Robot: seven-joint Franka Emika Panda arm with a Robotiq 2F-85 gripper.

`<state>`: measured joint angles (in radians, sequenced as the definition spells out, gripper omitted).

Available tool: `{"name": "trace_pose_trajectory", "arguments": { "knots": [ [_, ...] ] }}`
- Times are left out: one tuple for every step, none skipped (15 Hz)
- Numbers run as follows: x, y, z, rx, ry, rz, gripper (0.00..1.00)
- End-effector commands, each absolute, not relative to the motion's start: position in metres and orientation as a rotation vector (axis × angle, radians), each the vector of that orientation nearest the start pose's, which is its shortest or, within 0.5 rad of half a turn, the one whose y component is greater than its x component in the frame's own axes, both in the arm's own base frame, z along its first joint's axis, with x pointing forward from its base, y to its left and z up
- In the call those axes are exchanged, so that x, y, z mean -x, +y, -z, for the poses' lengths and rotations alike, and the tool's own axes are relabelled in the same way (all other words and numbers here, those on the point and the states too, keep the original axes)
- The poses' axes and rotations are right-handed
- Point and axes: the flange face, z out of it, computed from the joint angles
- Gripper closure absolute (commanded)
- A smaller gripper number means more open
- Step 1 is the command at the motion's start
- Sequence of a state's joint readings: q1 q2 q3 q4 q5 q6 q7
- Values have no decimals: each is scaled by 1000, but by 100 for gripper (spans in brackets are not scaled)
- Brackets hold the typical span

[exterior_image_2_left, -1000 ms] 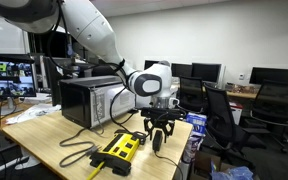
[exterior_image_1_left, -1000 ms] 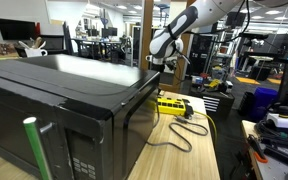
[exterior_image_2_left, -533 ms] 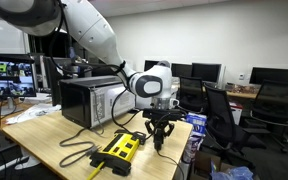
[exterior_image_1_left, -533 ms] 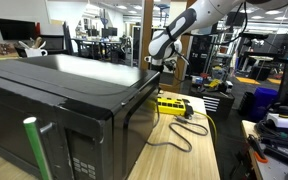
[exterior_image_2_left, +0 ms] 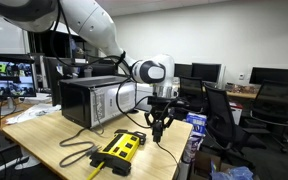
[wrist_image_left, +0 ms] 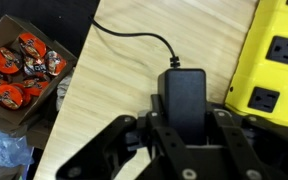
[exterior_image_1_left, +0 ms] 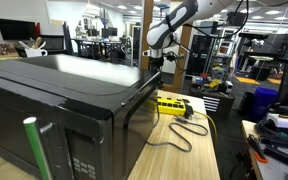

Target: Pick up the black plug and plug it into the middle socket on the right side of the yellow extension cable

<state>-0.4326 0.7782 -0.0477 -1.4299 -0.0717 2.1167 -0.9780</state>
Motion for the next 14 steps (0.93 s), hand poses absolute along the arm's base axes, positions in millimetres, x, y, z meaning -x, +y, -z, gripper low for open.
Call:
{"name": "trace_pose_trajectory", "arguments": {
  "knots": [
    [-630, -327, -256, 2979, -1055, -294, 88],
    [-628, -324, -259, 2967, -1112, -308, 88],
    [-626, -322, -264, 2952, -1167, -324, 88],
    [-624, -317, -268, 2929, -1238, -338, 88],
    [-617, -330, -289, 2910, -1292, -345, 88],
    [-610, -337, -304, 2884, -1354, -356, 88],
    [-618, -307, -283, 2842, -1439, -422, 88],
    [-617, -303, -289, 2812, -1509, -415, 88],
    [-614, -294, -289, 2768, -1572, -422, 88],
    [-614, -277, -285, 2698, -1651, -446, 88],
    [-612, -261, -278, 2631, -1725, -462, 88],
    [-612, -253, -275, 2592, -1766, -473, 88],
    [-610, -247, -273, 2558, -1800, -483, 88],
    [-609, -244, -271, 2529, -1835, -493, 88]
  ]
}}
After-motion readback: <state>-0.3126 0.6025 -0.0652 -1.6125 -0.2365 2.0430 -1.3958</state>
